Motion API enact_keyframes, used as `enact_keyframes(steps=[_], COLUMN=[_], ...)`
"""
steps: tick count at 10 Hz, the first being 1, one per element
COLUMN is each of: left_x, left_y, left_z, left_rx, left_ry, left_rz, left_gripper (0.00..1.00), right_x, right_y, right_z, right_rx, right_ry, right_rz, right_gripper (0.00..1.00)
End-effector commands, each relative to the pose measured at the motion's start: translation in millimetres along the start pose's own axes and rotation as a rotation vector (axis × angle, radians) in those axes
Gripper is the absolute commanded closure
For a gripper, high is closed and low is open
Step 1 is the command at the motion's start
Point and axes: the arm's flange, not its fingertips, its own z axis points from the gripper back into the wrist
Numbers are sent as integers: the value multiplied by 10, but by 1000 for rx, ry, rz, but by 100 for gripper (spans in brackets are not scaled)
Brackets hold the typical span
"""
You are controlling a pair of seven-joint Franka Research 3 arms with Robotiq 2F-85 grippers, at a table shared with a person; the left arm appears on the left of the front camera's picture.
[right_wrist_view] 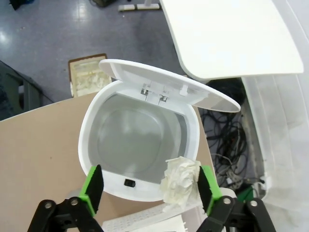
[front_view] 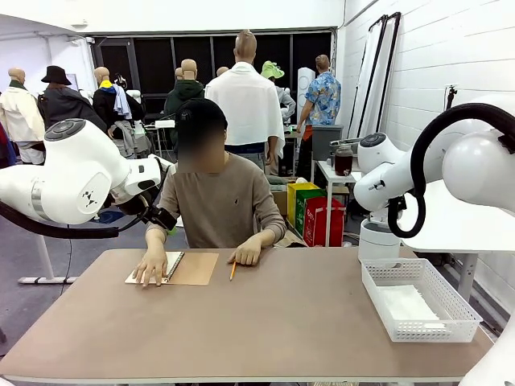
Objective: Sort the paper based on its condition.
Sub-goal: If a person hands you a paper, place it in the Organizing basket , and if it's crumpled, put it in the Trash can.
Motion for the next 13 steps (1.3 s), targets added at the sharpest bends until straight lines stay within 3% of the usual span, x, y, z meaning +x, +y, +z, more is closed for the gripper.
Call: enact_keyframes(steps=[1, 5, 13], left_x=[-10, -10, -10], left_y=[11, 11, 11], left_z=[0, 0, 0], left_rx=[-2, -2, -2], left_ry=[0, 0, 0], left_rz=[1, 1, 1], left_gripper=[0, 0, 0], right_x=[98, 295, 299], right_y=[21, 100, 105], right_z=[-44, -83, -127], right_rx=[29, 52, 24], right_ry=[-11, 12, 20], right_rz=[-2, 23, 20], right_gripper=[0, 0, 0])
